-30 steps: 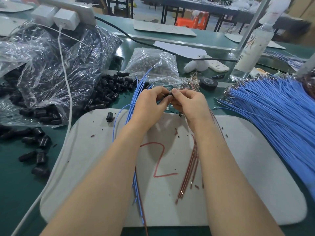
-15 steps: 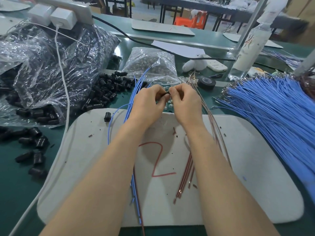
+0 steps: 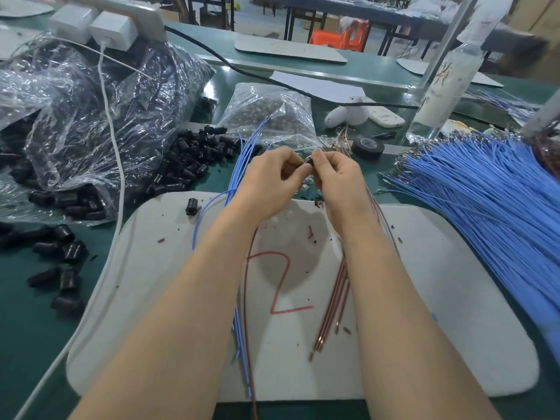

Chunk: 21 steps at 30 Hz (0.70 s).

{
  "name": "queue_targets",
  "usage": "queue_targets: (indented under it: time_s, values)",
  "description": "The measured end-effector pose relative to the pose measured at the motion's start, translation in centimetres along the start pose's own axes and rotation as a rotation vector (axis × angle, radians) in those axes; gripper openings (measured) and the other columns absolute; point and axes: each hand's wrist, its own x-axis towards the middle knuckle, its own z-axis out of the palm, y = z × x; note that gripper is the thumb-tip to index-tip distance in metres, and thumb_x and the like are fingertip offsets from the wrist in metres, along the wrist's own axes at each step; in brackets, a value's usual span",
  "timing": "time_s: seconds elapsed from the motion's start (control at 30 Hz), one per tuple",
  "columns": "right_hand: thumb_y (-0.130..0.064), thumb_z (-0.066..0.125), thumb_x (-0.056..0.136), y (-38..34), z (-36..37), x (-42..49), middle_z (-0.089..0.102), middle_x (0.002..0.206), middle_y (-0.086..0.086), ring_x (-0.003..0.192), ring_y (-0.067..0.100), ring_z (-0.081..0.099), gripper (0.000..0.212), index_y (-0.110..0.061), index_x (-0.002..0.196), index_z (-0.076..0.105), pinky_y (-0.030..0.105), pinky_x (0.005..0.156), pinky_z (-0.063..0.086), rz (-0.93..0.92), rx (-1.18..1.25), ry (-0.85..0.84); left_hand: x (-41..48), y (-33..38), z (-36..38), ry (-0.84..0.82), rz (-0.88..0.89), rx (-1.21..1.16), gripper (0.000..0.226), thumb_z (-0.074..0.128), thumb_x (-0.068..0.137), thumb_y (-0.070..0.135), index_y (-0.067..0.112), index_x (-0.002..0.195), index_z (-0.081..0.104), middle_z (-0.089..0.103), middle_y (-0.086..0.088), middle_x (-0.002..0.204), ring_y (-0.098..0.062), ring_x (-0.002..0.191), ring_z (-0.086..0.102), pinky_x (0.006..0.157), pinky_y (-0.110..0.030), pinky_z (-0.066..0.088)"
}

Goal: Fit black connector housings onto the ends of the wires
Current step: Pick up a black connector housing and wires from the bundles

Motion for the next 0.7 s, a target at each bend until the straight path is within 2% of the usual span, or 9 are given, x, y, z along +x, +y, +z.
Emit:
queue_targets:
  time_s: [0.07, 0.1, 0.17, 0.23, 0.3, 0.33, 0.43, 0.63, 0.7]
  values:
    - [-0.019, 0.051, 0.099, -0.2, -0.2, 0.1, 0.053, 0.066, -0.001, 0.056, 0.006, 0.042, 0.024, -0.014, 0.076, 0.058, 0.022, 0.056, 0.035, 0.091, 0.154, -0.053, -0.1, 0.1, -0.1, -0.02, -0.005, -0.042, 0.018, 0.061, 0.091, 0.026, 0.009, 0.095, 0.066, 0.065, 0.005, 0.073, -0.008, 0.071, 0.061, 0.065, -0.008, 0.042]
    - [-0.019, 0.051, 0.099, -0.2, -0.3, 0.0, 0.053, 0.066, -0.001, 0.055, 0.006, 0.042, 0.024, -0.014, 0.076, 0.058, 0.021, 0.056, 0.036, 0.078, 0.147, -0.06, -0.2, 0.1, -0.2, -0.029, -0.015, -0.064, 0.018, 0.061, 0.091, 0.025, 0.008, 0.095, 0.066, 0.065, 0.005, 0.072, -0.008, 0.071, 0.062, 0.064, -0.007, 0.042]
    - [-0.021, 0.052, 0.097, -0.2, -0.3, -0.1, 0.055, 0.067, -0.007, 0.056, 0.0, 0.047, 0.021, -0.016, 0.078, 0.058, 0.018, 0.059, 0.038, -0.072, -0.092, -0.02, -0.3, 0.1, -0.3, -0.036, -0.032, -0.061, 0.017, 0.061, 0.091, 0.025, 0.009, 0.094, 0.066, 0.065, 0.006, 0.071, -0.007, 0.069, 0.06, 0.065, -0.008, 0.043]
    - [-0.021, 0.055, 0.096, -0.3, 0.0, -0.3, 0.056, 0.07, -0.012, 0.063, -0.002, 0.051, 0.015, -0.016, 0.082, 0.059, 0.014, 0.062, 0.038, -0.248, -0.309, 0.048, -0.2, 0.0, -0.1, -0.004, -0.038, 0.029, 0.017, 0.061, 0.091, 0.027, 0.011, 0.091, 0.065, 0.066, 0.005, 0.073, -0.01, 0.071, 0.06, 0.078, -0.021, 0.048]
    - [-0.02, 0.055, 0.095, -0.2, 0.2, -0.5, 0.055, 0.07, -0.013, 0.064, -0.002, 0.051, 0.013, -0.016, 0.084, 0.059, 0.01, 0.062, 0.036, -0.28, -0.314, 0.072, -0.3, 0.1, 0.0, 0.035, -0.031, 0.09, 0.015, 0.06, 0.09, 0.028, 0.013, 0.089, 0.064, 0.067, 0.002, 0.076, -0.017, 0.078, 0.061, 0.089, -0.039, 0.046]
    - [-0.02, 0.054, 0.096, -0.1, 0.2, -0.4, 0.056, 0.07, -0.014, 0.063, -0.003, 0.05, 0.015, -0.017, 0.082, 0.058, 0.011, 0.063, 0.037, -0.242, -0.265, 0.069, -0.3, 0.2, 0.1, 0.039, -0.022, 0.086, 0.014, 0.06, 0.09, 0.028, 0.014, 0.088, 0.063, 0.067, 0.001, 0.077, -0.019, 0.08, 0.062, 0.09, -0.042, 0.045]
    - [-0.023, 0.051, 0.098, 0.1, 0.0, -0.1, 0.054, 0.066, -0.012, 0.059, -0.001, 0.047, 0.021, -0.019, 0.079, 0.059, 0.02, 0.064, 0.038, -0.096, -0.099, 0.058, -0.4, 0.4, 0.2, 0.028, -0.001, 0.044, 0.012, 0.062, 0.09, 0.027, 0.015, 0.088, 0.063, 0.068, 0.001, 0.077, -0.018, 0.079, 0.062, 0.087, -0.039, 0.047]
    - [-0.024, 0.049, 0.099, 0.2, 0.5, -0.1, 0.058, 0.072, -0.009, 0.065, 0.002, 0.051, 0.02, -0.017, 0.082, 0.059, 0.021, 0.067, 0.041, -0.128, -0.148, 0.108, -0.1, 0.0, 0.7, 0.049, 0.01, 0.018, 0.013, 0.063, 0.089, 0.027, 0.014, 0.089, 0.065, 0.069, 0.002, 0.077, -0.014, 0.073, 0.058, 0.082, -0.035, 0.048]
    - [-0.028, 0.047, 0.1, 0.2, -0.2, 0.2, 0.054, 0.069, -0.008, 0.062, 0.004, 0.047, 0.023, -0.015, 0.084, 0.058, 0.024, 0.066, 0.04, -0.07, -0.095, 0.201, 0.0, -0.5, 0.7, 0.041, 0.006, 0.054, 0.013, 0.064, 0.089, 0.027, 0.014, 0.089, 0.065, 0.067, 0.002, 0.078, -0.015, 0.074, 0.058, 0.077, -0.03, 0.047]
